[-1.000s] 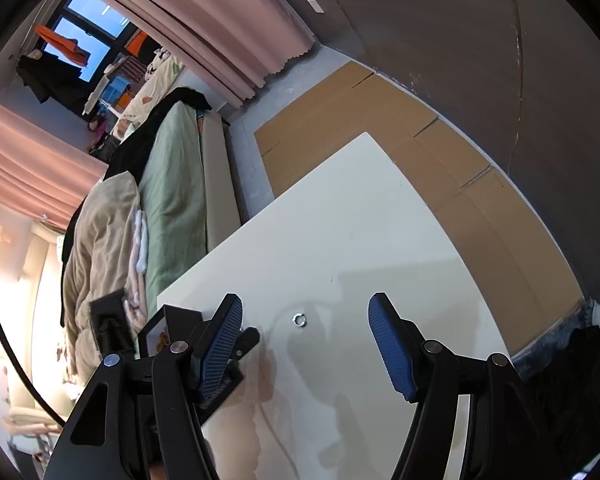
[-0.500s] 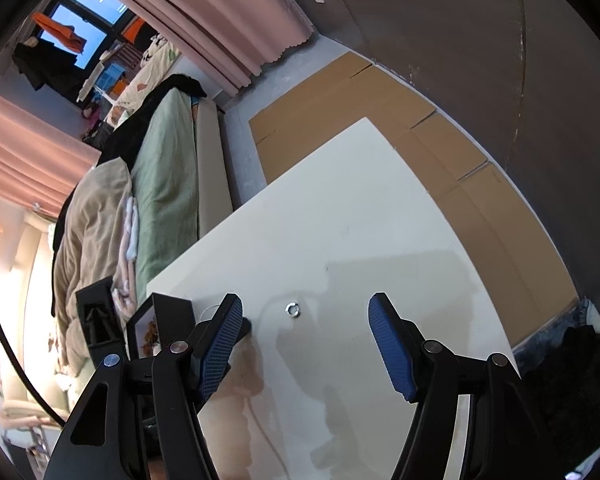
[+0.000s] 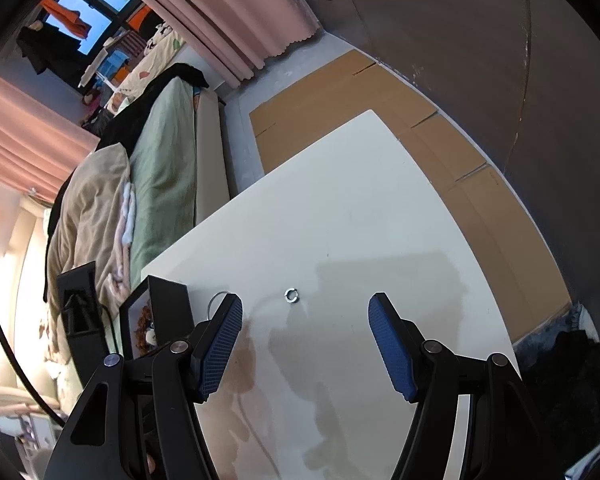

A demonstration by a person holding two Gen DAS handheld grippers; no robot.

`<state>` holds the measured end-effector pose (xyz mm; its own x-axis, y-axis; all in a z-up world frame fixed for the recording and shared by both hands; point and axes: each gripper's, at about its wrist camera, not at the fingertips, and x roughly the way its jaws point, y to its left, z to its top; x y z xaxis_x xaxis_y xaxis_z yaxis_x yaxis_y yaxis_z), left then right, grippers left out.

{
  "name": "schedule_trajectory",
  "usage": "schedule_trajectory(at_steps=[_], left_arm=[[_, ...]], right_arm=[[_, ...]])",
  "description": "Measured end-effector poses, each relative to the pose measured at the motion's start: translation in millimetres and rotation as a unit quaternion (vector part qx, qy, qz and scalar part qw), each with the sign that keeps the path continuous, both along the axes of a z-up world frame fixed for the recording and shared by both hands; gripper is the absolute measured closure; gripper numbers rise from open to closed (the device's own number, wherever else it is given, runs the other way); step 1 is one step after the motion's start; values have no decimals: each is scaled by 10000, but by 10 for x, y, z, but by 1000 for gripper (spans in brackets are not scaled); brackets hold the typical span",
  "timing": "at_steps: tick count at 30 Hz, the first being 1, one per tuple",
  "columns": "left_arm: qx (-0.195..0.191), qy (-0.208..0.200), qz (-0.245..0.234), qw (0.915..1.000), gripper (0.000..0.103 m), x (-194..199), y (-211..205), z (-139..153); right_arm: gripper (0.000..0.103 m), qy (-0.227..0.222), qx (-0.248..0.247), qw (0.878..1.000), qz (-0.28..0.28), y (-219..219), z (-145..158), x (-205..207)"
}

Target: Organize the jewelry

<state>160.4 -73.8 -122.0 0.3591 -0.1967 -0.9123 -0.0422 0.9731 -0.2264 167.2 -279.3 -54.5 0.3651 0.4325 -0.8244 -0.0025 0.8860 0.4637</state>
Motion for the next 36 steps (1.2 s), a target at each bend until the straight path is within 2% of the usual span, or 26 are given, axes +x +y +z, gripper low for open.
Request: schedule_trajectory(at_steps=[12,19,21,23,24,26,27,34,36], left_arm=[[-81,-69,127,9999,98,69,109,56],[-189,-63,156,9997,97,56,133,83],[-283,-111,177,9994,93,51,150,106],[-353,-218,177,9990,78,38,164,162],[-391,-262,164,9988,74,37,164,189],[-356,-357,185,9986,51,18,152,238],[-345,-377,202,9985,47,21,154,246],[-319,-334,167,9988,44,36,90,208],[-187,-358,152,9991,44,35,40,207]], right_arm=[[37,-56,-338,9993,176,66,-2,-7],[37,-26,-362,9990,247,124,-18,8],[37,-13,-346,9991,253,142,-25,13],[37,-1,-331,9991,247,148,-34,15],[37,2,-334,9992,239,146,-37,16],[37,0,-349,9991,226,147,-42,15],[37,5,-349,9992,213,145,-47,12],[37,27,-230,9997,-58,13,-38,12],[37,70,-198,9994,-258,-89,-49,25]])
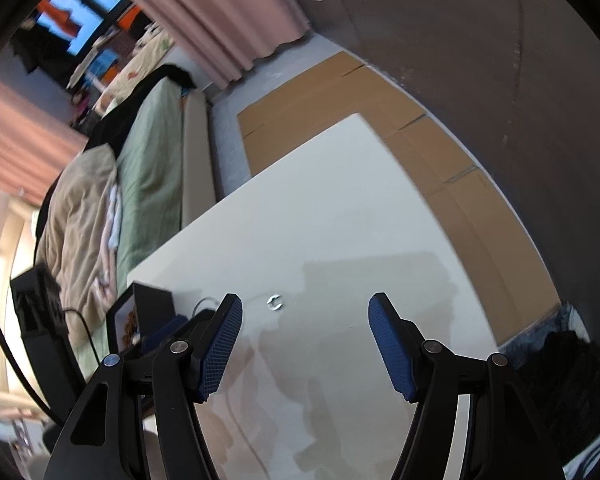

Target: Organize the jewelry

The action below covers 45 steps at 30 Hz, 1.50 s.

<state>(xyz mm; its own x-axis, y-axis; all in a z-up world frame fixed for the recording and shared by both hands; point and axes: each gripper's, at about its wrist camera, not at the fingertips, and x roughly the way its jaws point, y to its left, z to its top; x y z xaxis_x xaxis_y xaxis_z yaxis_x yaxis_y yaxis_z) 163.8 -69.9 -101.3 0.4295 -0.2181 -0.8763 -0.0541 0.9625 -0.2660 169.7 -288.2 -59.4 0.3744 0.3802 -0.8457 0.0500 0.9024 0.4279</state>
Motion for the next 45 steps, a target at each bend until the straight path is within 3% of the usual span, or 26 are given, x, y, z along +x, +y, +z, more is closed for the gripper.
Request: schedule_trajectory(at_steps=[3,5,10,13,18,23,28,33,36,45], left_arm=[[117,-54,-24,9999,47,-17,-55,-1],[-12,-9,-106,9999,59,-8,-110,-16],[147,-34,-92,9998,60,-4,-208,-37],[279,82,123,9995,69,45,-172,-136],[383,247,329,9984,72,105,-123,-277],[585,108,382,9975,76,133,-141,-281],[958,71,308,9949,96,120,-183,-288],[883,74,78,9960,100,89,-209,-296],[561,107,67,9983,100,73,-167,-290],[221,-355,116,9991,103,-33,-38,58]], right_arm=[[37,83,80,9996,-250,-121,-24,19],[37,121,218,9990,-368,-202,-34,23],[37,166,363,9981,-475,-289,-44,32],[37,191,404,9979,-467,-298,-49,35],[37,217,412,9979,-448,-296,-54,47],[37,226,422,9979,-444,-300,-53,52],[37,256,388,9982,-386,-275,-65,56],[37,272,356,9984,-339,-217,-77,61],[37,290,317,9988,-255,-157,-88,69],[37,302,35,9995,-88,-66,-108,65]])
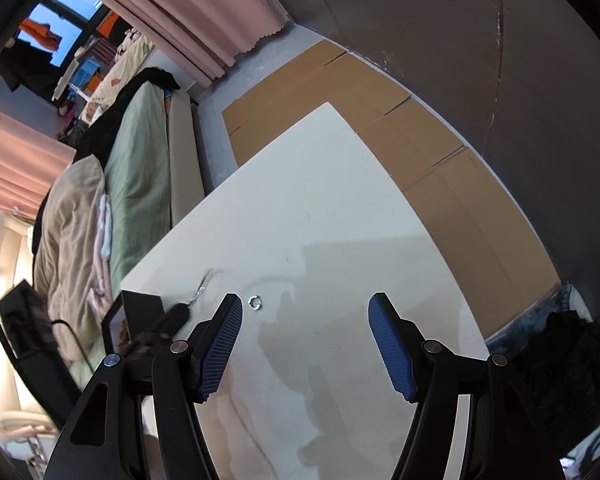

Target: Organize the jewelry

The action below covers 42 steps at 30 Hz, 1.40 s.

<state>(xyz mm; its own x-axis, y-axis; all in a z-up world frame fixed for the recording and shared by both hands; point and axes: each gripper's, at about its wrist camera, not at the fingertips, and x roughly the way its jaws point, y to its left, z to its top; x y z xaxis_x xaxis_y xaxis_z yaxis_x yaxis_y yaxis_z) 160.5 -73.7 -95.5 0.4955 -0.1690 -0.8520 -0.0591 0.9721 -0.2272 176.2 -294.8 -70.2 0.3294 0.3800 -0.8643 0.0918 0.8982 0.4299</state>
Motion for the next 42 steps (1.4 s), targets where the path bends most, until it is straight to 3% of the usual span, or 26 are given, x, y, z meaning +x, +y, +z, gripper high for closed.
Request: schedule_trajectory(at_steps=[10,27,33,37,42], left_arm=[[-112,-144,38,9998,103,-56,118,112],[-434,-272,521,9973,103,-99,543,227],[-599,-144,421,9972,103,-82,550,191],[-641,151,265,9975,103,-24,396,92],[-512,134,-178,9984,97,-9,124,70]], right_arm=[[37,-106,-682,9967,437,284,-16,-13],[37,13,-677,9959,603,381,-100,-24],[37,31,-672,9959,610,383,-103,-17],[37,-28,-412,9986,335,247,-62,5],[37,-9,-143,9997,-220,-134,-31,5]])
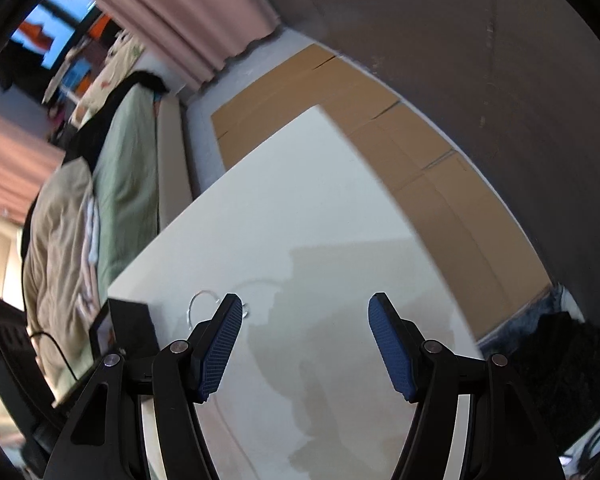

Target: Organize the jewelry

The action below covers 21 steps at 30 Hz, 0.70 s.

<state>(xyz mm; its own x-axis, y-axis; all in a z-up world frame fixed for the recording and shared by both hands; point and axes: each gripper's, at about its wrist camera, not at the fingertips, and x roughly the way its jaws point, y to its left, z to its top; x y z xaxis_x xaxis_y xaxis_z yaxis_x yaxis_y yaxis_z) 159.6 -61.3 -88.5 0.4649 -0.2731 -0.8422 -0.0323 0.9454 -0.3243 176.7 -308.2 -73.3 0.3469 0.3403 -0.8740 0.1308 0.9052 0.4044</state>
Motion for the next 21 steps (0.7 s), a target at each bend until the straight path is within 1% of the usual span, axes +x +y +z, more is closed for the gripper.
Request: schedule_trajectory(at_steps=[1,2,3,4,5,9,11,18,21], left_arm=[[1,35,-47,10000,90,5,-34,-19],[-19,79,-89,9999,79,11,-63,-43],[-28,96,-99,9999,73,12,-67,-54],[-25,91,-123,9999,63,11,-86,-64],[-11,76,-139,9999,56,9,-98,-64],[83,188,-211,9996,55,3,-147,-136],[240,258,-283,9990,55,8,-206,-188],[721,71,-582,9957,57,20,-420,-278],[731,69,-609,9954,58,44,-413,-331]], right_arm=[[37,14,10,10000,-36,-36,-2,3],[37,31,42,10000,-84,-84,-6,2],[37,40,88,9999,-132,-127,-6,-2],[37,40,121,9998,-161,-150,-4,-2],[37,33,147,9997,-185,-167,5,-6],[37,-13,176,9998,-127,-138,43,-6],[37,-11,200,9998,-92,-120,48,-4],[37,-1,239,9997,-79,-131,48,12],[37,14,244,9997,-95,-153,41,8]])
